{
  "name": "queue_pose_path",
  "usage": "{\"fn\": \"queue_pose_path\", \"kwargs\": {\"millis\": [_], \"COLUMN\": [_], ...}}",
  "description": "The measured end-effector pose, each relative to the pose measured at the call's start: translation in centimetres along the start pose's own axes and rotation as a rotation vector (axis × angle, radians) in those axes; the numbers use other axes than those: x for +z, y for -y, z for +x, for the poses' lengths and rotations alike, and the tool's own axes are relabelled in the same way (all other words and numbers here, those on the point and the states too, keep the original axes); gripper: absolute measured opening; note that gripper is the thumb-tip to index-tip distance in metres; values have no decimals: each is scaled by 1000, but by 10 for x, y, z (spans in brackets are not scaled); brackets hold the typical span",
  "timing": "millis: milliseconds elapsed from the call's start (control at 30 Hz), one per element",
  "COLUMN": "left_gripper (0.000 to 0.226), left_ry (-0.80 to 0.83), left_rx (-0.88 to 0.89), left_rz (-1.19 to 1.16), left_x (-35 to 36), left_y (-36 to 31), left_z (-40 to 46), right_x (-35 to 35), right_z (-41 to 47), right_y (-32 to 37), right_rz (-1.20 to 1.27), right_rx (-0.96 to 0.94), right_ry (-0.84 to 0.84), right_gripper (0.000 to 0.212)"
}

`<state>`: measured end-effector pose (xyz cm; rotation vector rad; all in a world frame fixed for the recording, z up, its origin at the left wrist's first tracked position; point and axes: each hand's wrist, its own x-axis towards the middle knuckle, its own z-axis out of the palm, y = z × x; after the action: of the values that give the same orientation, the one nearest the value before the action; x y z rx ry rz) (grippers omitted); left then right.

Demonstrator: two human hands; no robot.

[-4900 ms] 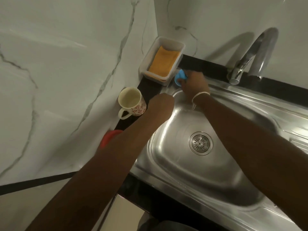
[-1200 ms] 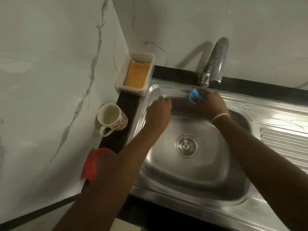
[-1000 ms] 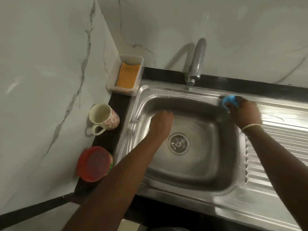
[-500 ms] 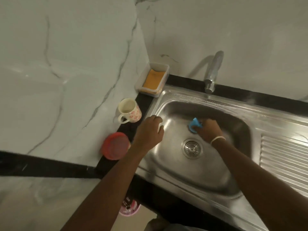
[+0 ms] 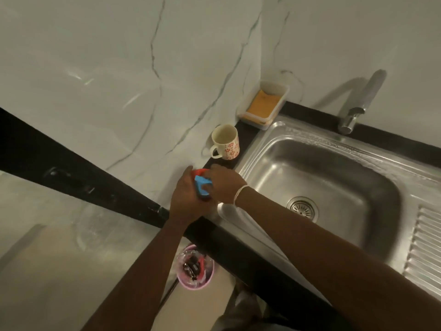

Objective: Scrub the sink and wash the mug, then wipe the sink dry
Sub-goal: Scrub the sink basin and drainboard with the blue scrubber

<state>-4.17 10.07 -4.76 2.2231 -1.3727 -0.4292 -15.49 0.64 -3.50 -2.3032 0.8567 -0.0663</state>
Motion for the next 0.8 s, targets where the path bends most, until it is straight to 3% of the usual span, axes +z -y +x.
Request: {"fn": "queue_pose_path", "kwargs": {"millis": [167, 267, 467, 533, 600, 700, 800], "left_gripper": [112, 116, 124, 122, 116, 116, 126], "left_ry": [29, -22, -38, -33, -11, 40, 155], "left_rx": [2, 18, 27, 28, -1, -49, -45], "left_rz": [75, 29, 46, 87, 119, 274, 531], "left_x": [5, 6, 3, 3, 4, 5, 9], "left_y": [10, 15, 20, 15, 7, -7, -23], "left_z": [14, 14, 16, 16, 20, 26, 28], "right_x": [21, 28, 23, 21, 18, 1, -13], "right_z": [31, 40, 43, 38, 26, -6, -47], "right_y": [5, 8, -6, -5, -9, -37, -91], "right_rz": [-170, -186, -143, 9, 319, 609, 624], "right_rx": [149, 97, 33, 61, 144, 207, 327], "right_ry": [3, -46, 65, -25, -217, -527, -634], "right_gripper": [29, 25, 39, 32, 19, 20, 22]}}
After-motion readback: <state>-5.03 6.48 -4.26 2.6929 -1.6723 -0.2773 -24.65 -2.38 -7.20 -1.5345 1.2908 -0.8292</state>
